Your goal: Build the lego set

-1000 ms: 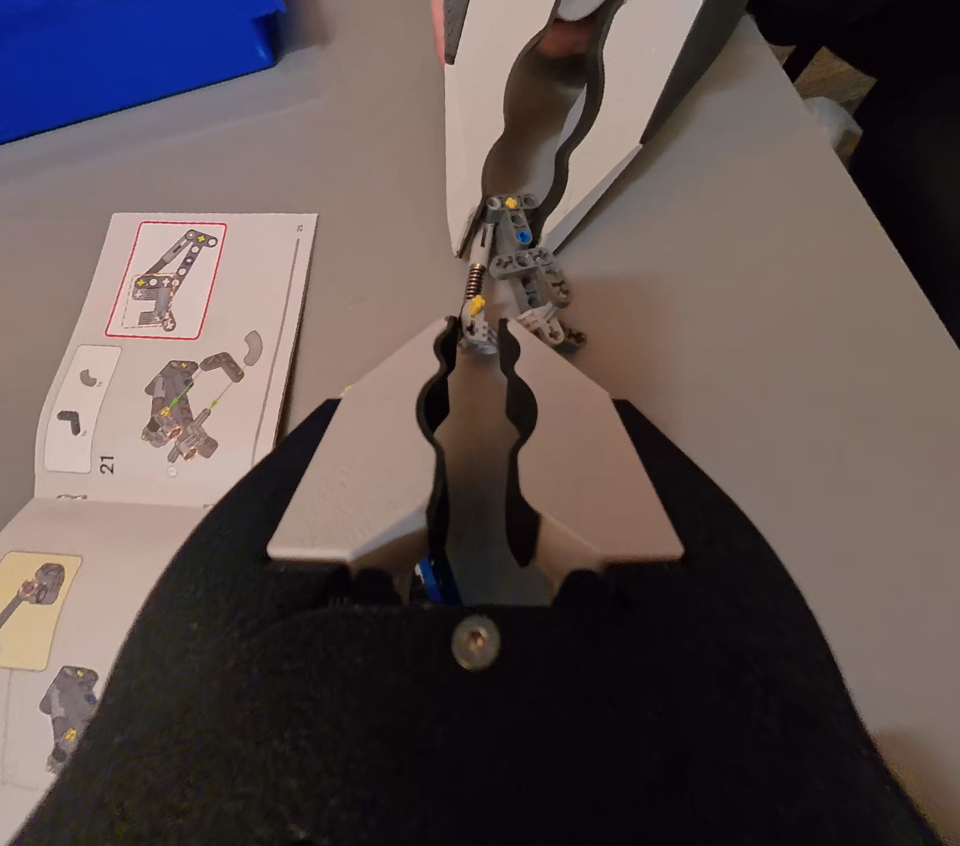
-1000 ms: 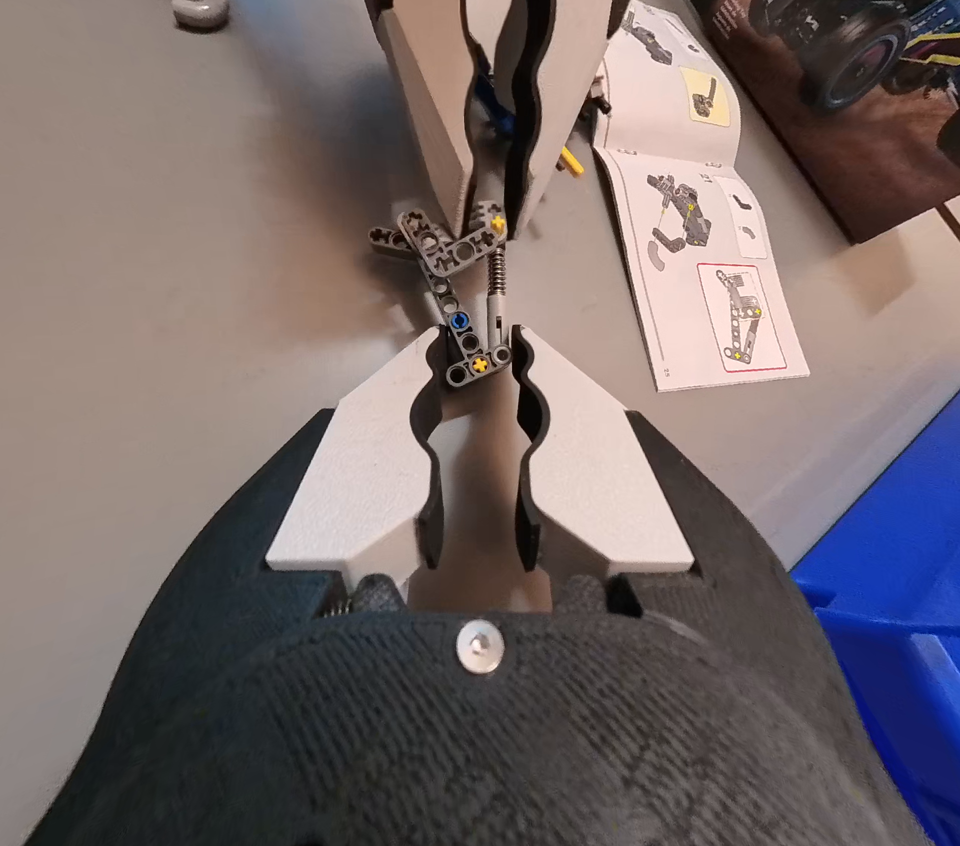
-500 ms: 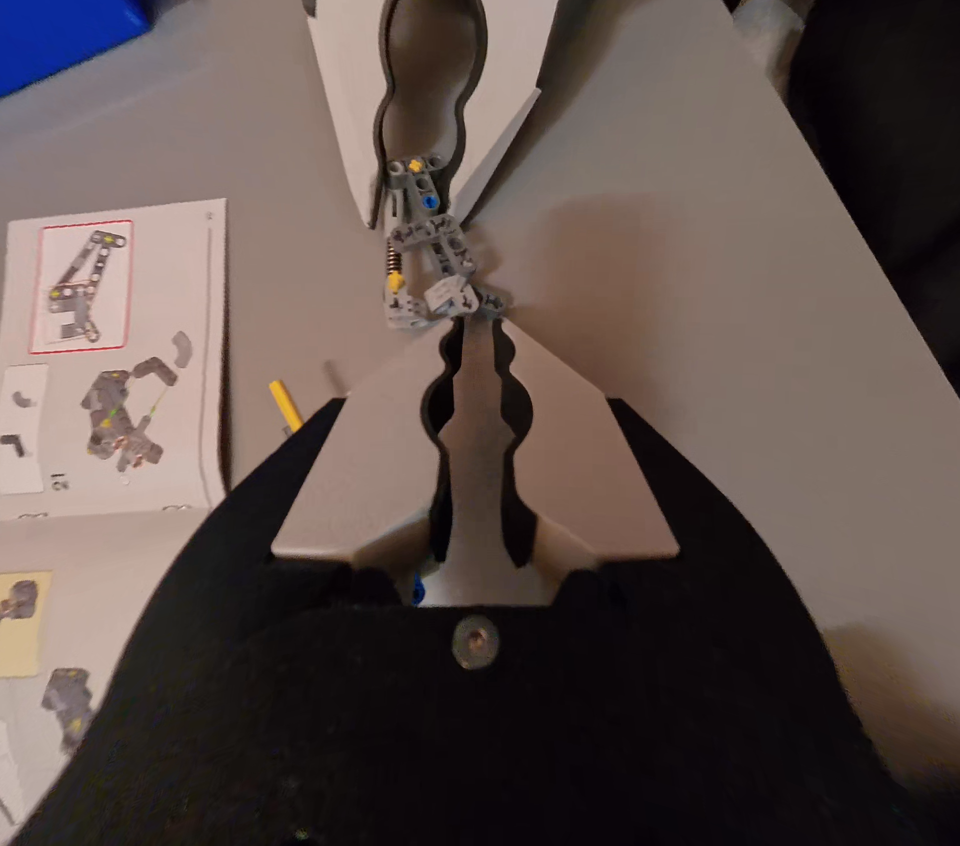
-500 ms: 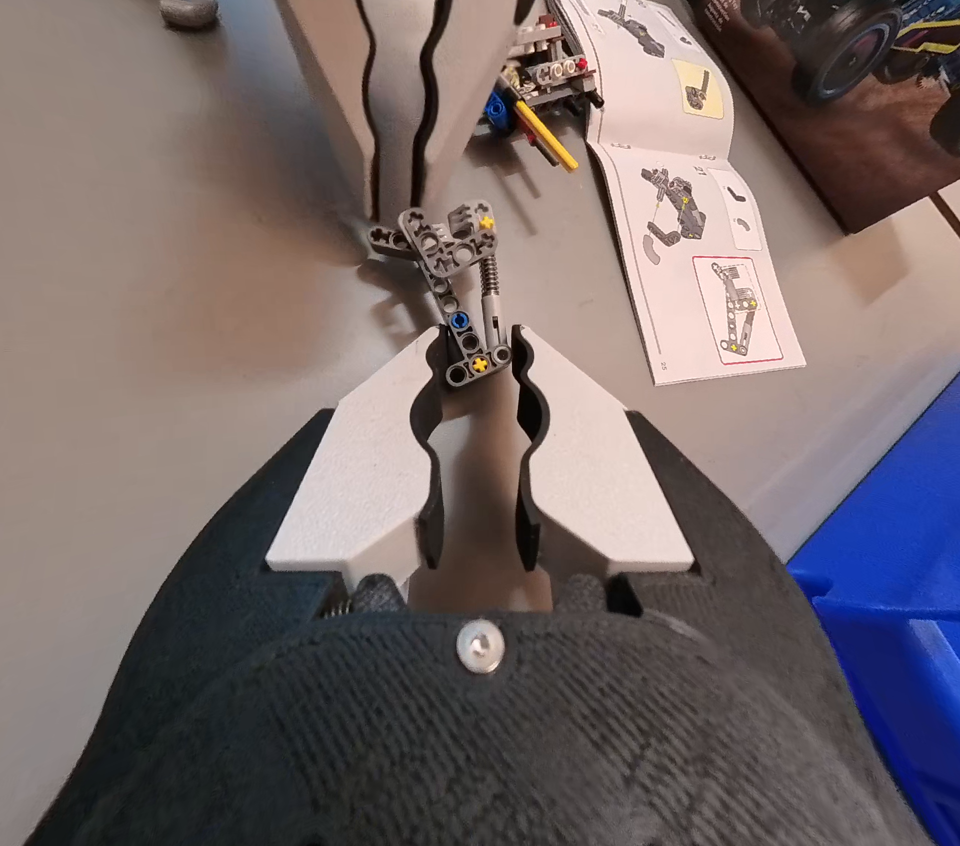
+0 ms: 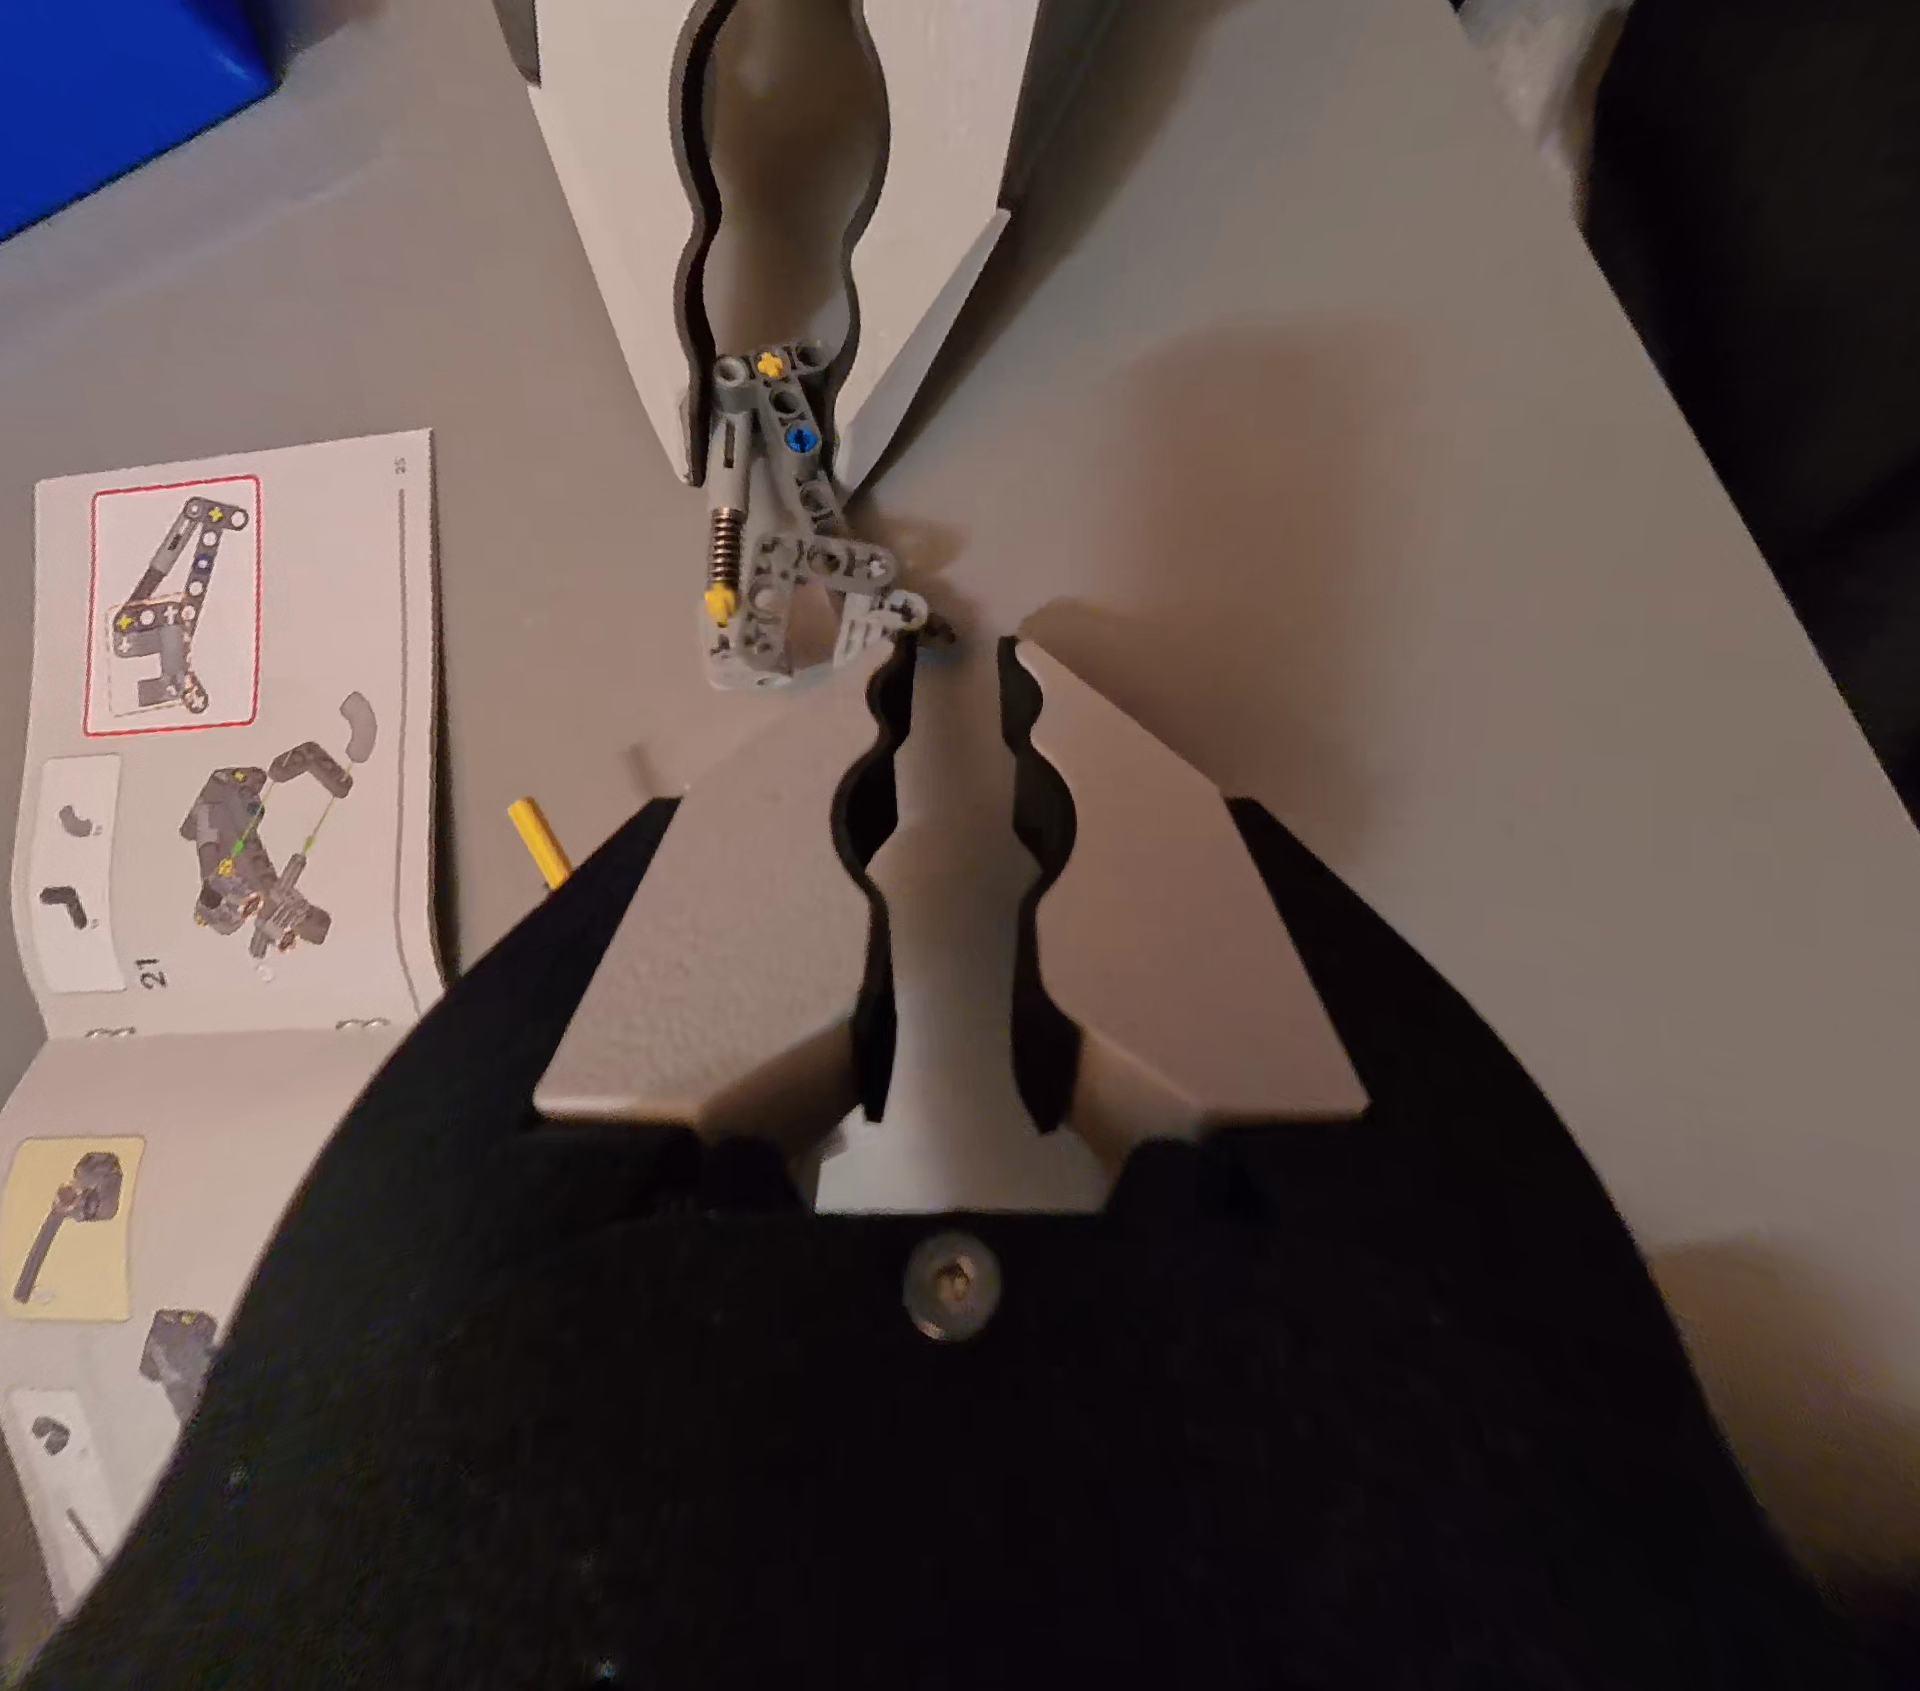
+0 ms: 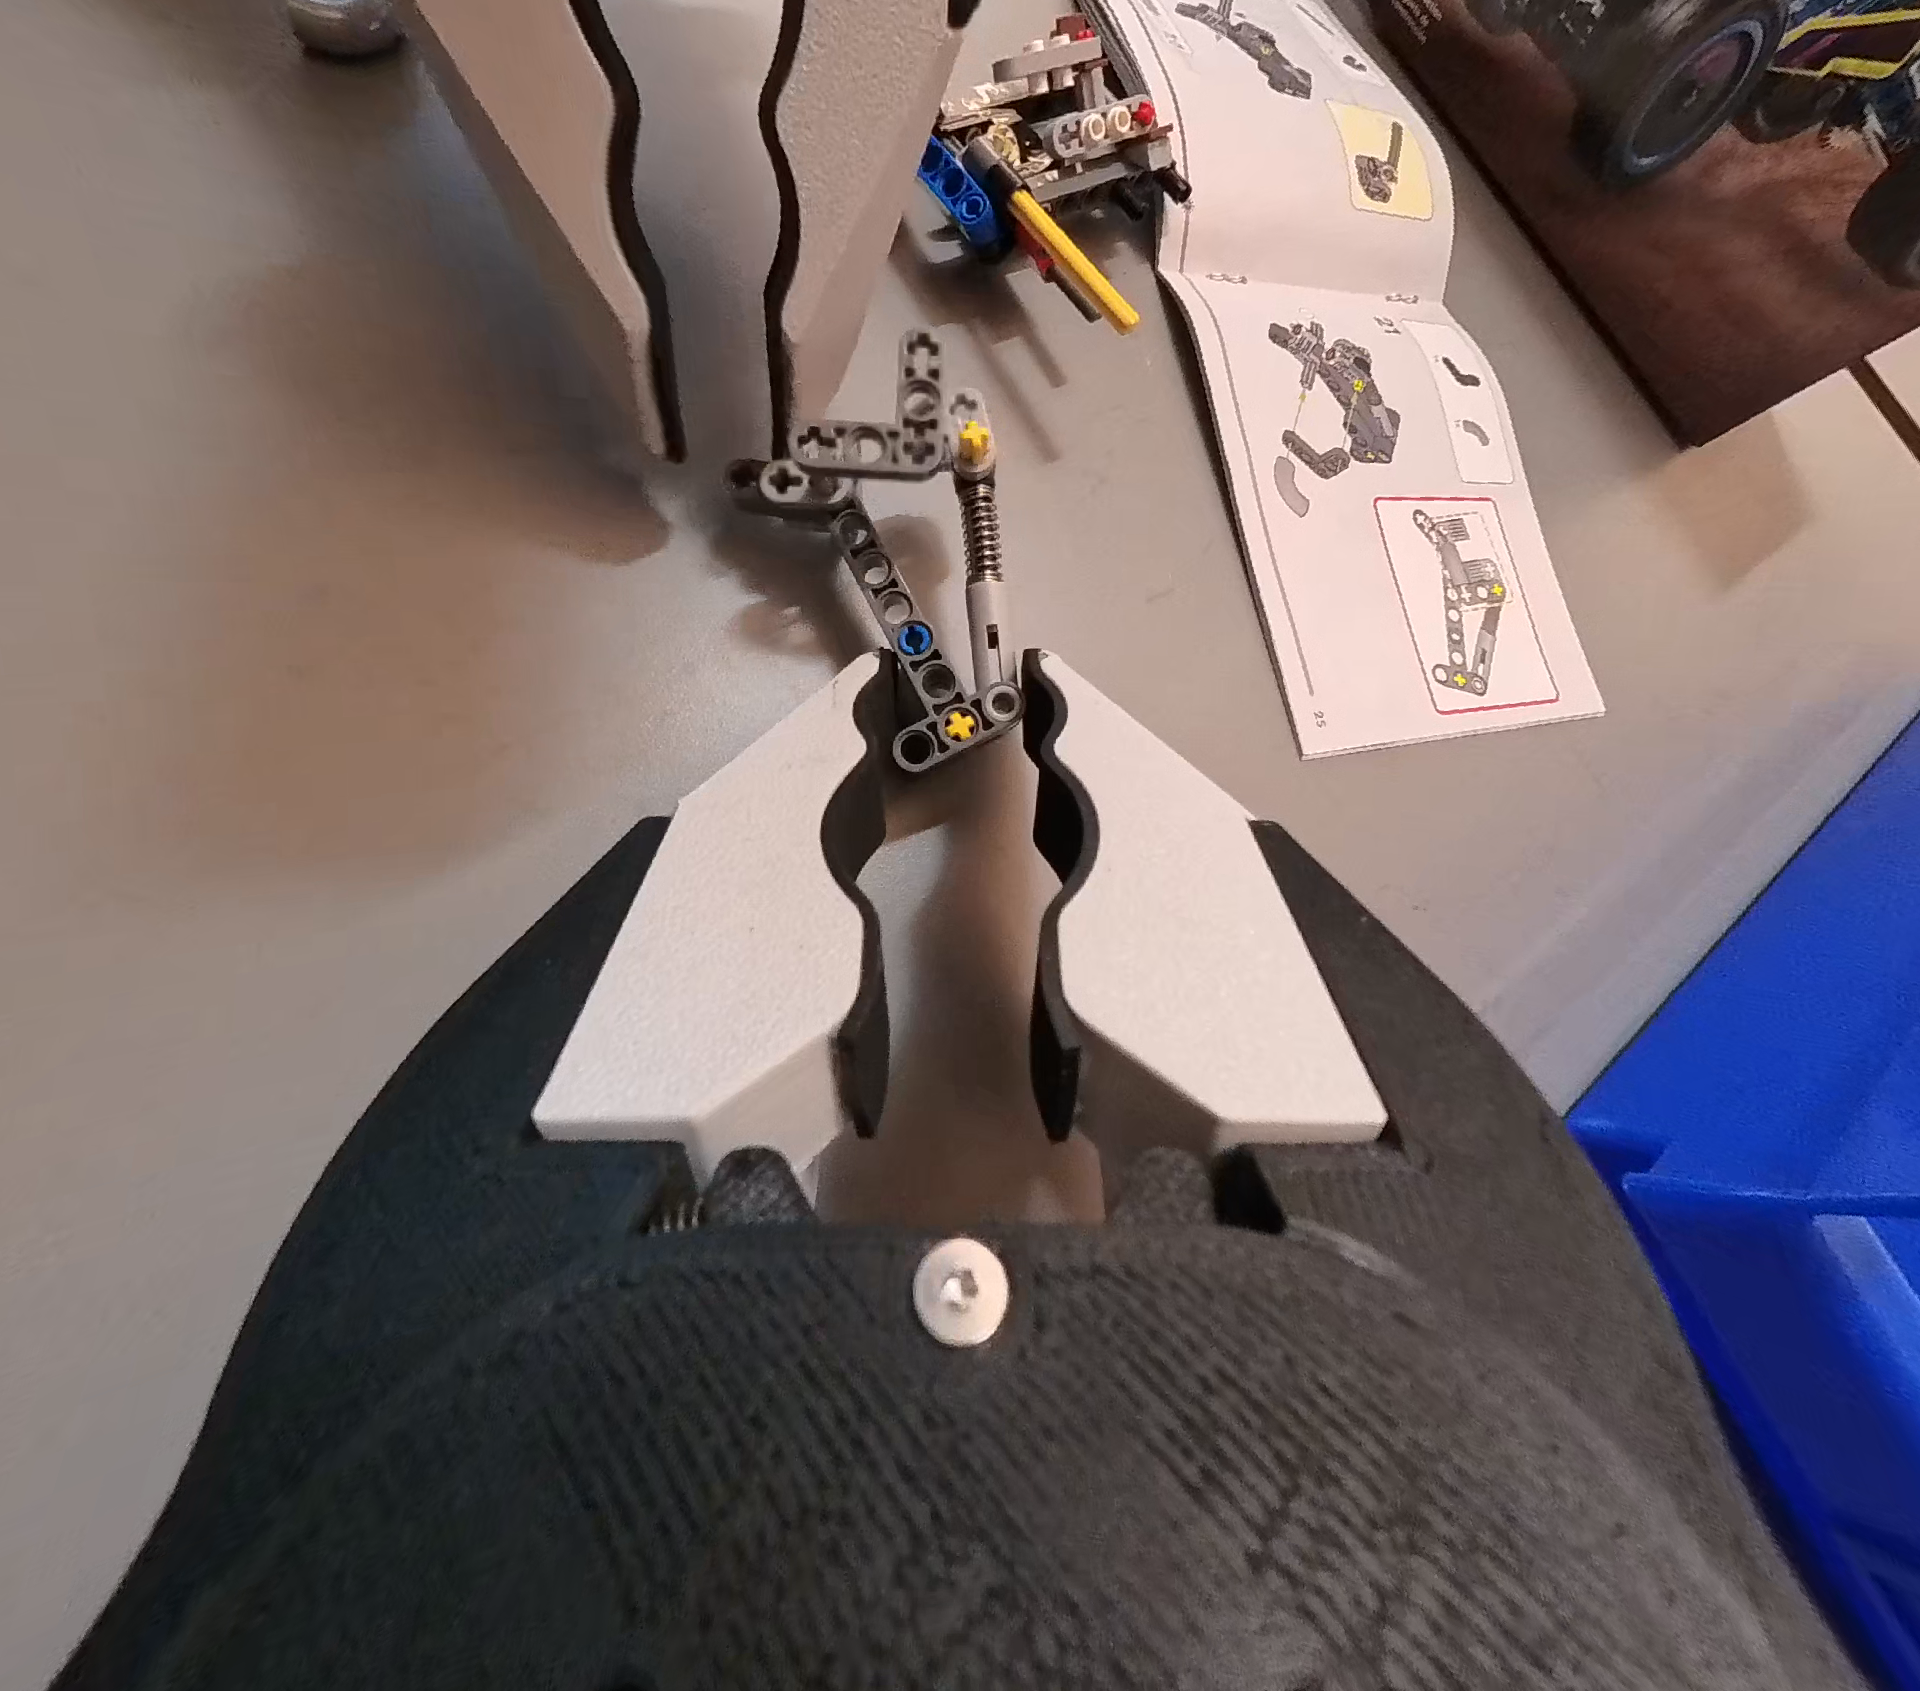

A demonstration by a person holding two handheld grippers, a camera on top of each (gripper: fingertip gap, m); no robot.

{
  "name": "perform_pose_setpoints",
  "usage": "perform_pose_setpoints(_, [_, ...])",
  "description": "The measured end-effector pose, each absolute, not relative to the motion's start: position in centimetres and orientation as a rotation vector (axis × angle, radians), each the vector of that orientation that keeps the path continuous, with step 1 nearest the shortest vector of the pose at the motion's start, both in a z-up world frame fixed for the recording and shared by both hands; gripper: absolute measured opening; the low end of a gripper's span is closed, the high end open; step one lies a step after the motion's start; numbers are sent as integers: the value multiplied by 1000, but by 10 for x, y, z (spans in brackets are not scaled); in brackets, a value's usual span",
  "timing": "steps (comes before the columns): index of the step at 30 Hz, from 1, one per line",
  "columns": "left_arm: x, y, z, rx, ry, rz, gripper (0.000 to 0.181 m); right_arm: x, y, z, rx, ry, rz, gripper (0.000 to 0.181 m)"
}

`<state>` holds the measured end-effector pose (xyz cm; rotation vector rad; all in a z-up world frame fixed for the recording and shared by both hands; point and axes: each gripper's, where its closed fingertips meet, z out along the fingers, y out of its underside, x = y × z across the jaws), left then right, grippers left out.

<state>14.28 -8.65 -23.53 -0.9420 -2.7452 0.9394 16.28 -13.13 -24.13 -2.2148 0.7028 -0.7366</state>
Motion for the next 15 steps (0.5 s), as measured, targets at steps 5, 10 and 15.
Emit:
perform_pose_setpoints(5, [144,-89,-235,-716,-2831,1004,13,163,-133,-242,-2212,726,-735,22])
perform_pose_setpoints(10, [149,-81,-237,-543,-2951,1109,14,163,-133,-242,-2211,728,-731,22])
perform_pose_setpoints(15, [143,-82,-241,-505,-2949,1135,14,163,-133,-242,-2211,729,-729,22])
